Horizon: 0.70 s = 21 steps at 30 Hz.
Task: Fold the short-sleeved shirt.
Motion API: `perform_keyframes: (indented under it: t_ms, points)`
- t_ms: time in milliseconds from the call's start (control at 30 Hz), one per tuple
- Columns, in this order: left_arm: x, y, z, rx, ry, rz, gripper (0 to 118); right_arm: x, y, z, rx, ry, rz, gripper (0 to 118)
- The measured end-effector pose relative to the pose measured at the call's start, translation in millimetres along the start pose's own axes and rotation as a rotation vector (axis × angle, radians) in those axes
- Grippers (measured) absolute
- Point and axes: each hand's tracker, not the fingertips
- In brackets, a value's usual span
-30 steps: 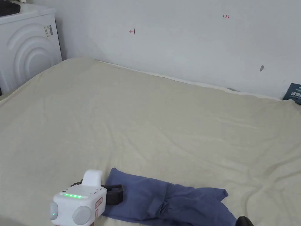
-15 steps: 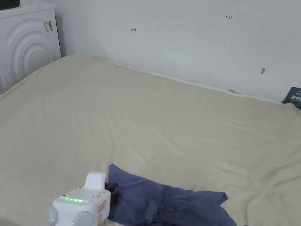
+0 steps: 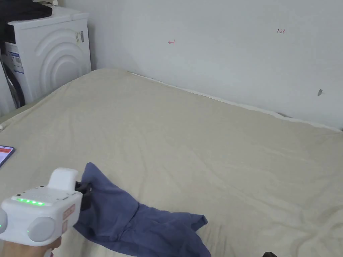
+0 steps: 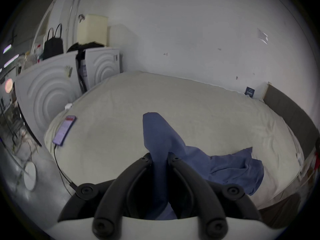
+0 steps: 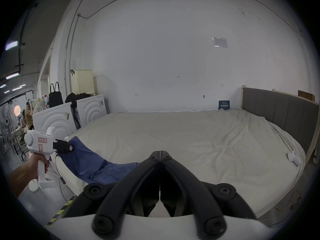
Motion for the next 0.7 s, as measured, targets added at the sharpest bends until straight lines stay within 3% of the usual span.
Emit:
perform_keyframes:
  t_ms: [200,333,467,600,633,700]
  points:
    - [111.6,11.0,21.5,0.058,-0.126,-0.093,14,1.0,-6.1,2.4,-0.013,-0.018,0.062,0]
    - [180.3,-5.7,-10.4,0.003,-0.293,-0.114,14,16.2,-8.9,7.1,-0.015,-0.036,0.034,0]
    - [242.5,-42.0,-54.8,-0.1,-0.278,-0.223,14,35.0,-7.7,9.2,-0.013,-0.122,0.072,0]
    - [253.3,-71.9,-83.7,-0.16,-0.275,-0.115,17,55.2,-5.3,12.8,-0.012,-0.159,0.054,0]
    - [248.4,-76.3,-84.7,-0.145,-0.281,-0.098,34,57.4,-6.1,10.0,-0.016,-0.172,0.052,0]
    - [233.8,-75.0,-73.1,-0.106,-0.448,-0.025,90,60.4,-9.0,1.7,-0.02,-0.197,0.042,0]
